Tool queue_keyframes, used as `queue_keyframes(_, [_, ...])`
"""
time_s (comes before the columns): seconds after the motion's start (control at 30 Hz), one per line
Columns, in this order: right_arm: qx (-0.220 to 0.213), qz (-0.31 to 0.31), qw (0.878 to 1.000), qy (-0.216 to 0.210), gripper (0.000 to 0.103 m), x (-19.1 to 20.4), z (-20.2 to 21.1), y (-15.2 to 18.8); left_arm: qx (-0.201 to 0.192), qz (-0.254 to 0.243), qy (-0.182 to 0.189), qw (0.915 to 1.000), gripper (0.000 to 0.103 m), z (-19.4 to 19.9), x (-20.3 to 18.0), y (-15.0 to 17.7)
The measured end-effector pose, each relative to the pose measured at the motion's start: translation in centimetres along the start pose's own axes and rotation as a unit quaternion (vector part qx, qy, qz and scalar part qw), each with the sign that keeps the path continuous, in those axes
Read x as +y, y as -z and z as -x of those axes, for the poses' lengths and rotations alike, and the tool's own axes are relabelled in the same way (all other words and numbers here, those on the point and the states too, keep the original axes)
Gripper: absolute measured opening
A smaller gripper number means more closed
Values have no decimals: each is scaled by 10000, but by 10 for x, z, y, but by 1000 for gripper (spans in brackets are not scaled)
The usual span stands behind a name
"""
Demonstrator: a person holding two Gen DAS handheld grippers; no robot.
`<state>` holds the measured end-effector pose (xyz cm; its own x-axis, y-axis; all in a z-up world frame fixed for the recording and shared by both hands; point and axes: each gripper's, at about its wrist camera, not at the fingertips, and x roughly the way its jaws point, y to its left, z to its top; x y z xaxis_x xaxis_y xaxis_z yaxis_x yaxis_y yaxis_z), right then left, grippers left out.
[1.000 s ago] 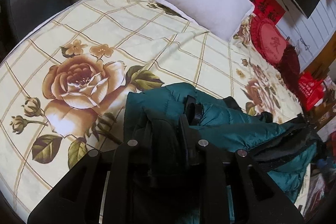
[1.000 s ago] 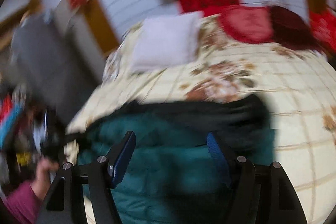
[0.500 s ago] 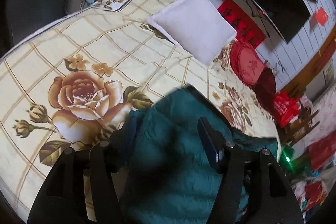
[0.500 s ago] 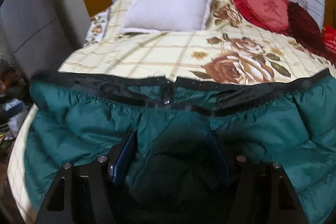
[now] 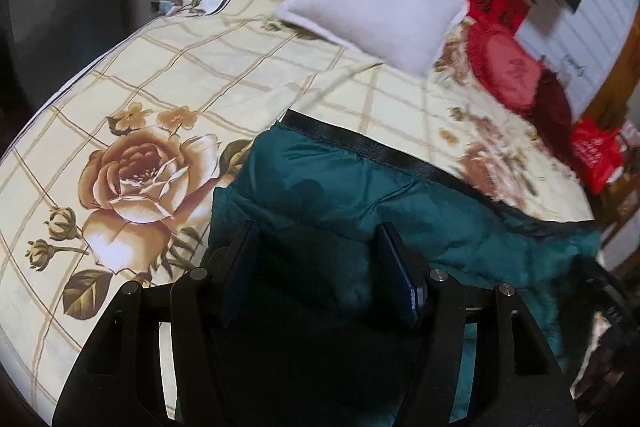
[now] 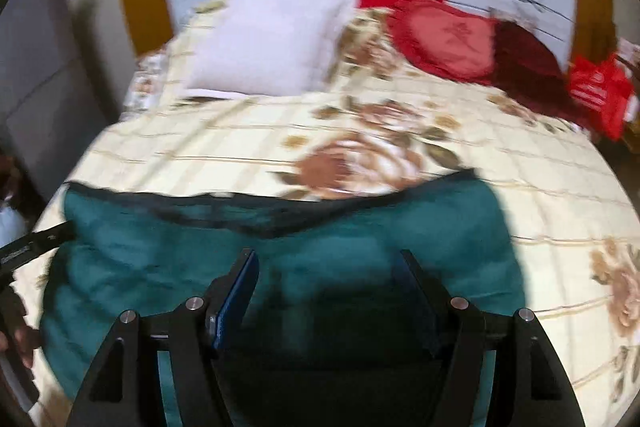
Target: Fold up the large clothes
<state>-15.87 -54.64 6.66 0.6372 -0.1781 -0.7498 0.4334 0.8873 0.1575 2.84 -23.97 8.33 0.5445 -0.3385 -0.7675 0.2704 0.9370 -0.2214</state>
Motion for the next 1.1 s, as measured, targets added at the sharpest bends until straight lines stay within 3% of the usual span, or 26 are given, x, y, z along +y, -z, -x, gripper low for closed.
queue_keyframes(0.13, [294,-182,9994,71,68,-19,-34,5,37,-217,-224,9995,63,-15,-4,2])
queue_keyframes(0.37, [342,-102,9991,242,68,-16,-62,11,-28,-281,-272,9992,68,-27,-5,4])
queue_keyframes(0.5, [286,-83,9993,207,68,-15,-42,11,-35,-314,-291,9991,68,-28,-6,5])
queue_keyframes(0.73, [-13,-170,9994,-295,68,-17,25,32,-51,-324,-300,9990,69,-28,-7,7])
queue_keyframes(0.93, [316,-137,9994,-88,70,-26,0,59,-82,-350,-350,9987,69,-28,-8,7])
queue_keyframes(1.1, [349,67,9994,59,71,-16,6,52,-90,-307,-343,9989,69,-20,-5,6])
